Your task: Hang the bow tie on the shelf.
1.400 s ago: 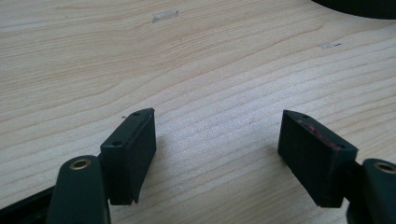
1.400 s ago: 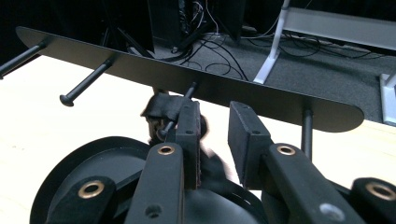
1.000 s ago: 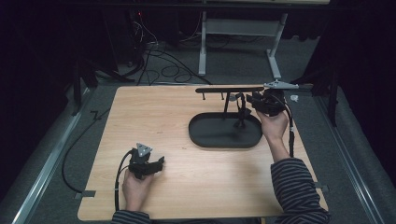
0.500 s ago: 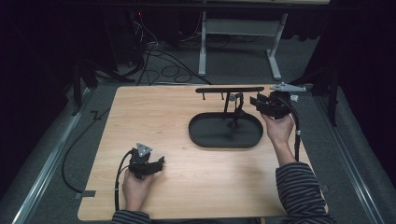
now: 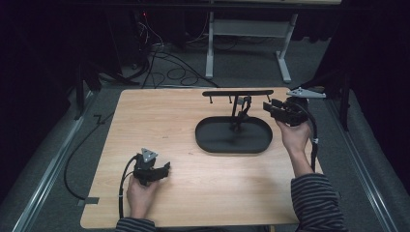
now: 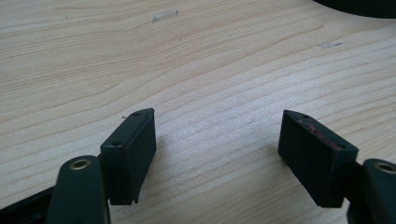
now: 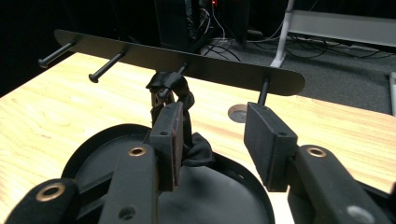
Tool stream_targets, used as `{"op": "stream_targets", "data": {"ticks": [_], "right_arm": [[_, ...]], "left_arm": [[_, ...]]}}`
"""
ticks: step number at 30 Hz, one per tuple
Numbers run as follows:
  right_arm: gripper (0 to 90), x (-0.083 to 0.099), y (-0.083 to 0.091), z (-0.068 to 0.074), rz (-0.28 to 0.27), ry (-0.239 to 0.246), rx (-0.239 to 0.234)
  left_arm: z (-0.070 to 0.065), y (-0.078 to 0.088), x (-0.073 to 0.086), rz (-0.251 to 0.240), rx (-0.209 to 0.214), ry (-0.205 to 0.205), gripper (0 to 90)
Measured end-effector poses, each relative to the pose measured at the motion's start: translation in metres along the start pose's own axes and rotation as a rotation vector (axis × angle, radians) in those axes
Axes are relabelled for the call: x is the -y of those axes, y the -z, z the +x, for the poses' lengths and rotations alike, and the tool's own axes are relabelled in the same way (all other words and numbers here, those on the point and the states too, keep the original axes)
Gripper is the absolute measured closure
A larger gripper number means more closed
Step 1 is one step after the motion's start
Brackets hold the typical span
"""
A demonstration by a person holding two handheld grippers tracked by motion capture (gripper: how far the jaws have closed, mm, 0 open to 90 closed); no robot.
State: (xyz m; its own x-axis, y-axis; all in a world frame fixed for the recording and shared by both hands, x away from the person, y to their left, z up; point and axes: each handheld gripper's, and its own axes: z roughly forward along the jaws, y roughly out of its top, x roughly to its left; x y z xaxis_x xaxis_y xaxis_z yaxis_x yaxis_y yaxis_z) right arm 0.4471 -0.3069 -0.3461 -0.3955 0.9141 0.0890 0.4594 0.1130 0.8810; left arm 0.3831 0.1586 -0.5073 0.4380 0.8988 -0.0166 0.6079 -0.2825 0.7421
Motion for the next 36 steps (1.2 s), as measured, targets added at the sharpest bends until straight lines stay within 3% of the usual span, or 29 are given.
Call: {"op": "stream_targets", "data": {"ticks": [9, 17, 28, 36], "right_arm": [[55.3, 0.005, 0.012, -0.005, -0.004, -0.011, -0.006], [55.7, 0.011, 0.023, -0.007, -0.012, -0.016, 0.027], [50.6, 0.020, 0.039, -0.012, -0.052, -0.044, -0.024], [52.5, 0.025, 0.052, -0.011, -0.072, -0.037, -0.018]], "left_arm": [[0.000, 0.000, 0.000, 0.000, 0.000, 0.000, 28.1], [0.000, 0.000, 0.000, 0.000, 0.001, 0.001, 28.1], [0.000, 0.000, 0.000, 0.000, 0.001, 0.001, 28.2], [0.000, 0.000, 0.000, 0.000, 0.000, 0.001, 28.2]]}}
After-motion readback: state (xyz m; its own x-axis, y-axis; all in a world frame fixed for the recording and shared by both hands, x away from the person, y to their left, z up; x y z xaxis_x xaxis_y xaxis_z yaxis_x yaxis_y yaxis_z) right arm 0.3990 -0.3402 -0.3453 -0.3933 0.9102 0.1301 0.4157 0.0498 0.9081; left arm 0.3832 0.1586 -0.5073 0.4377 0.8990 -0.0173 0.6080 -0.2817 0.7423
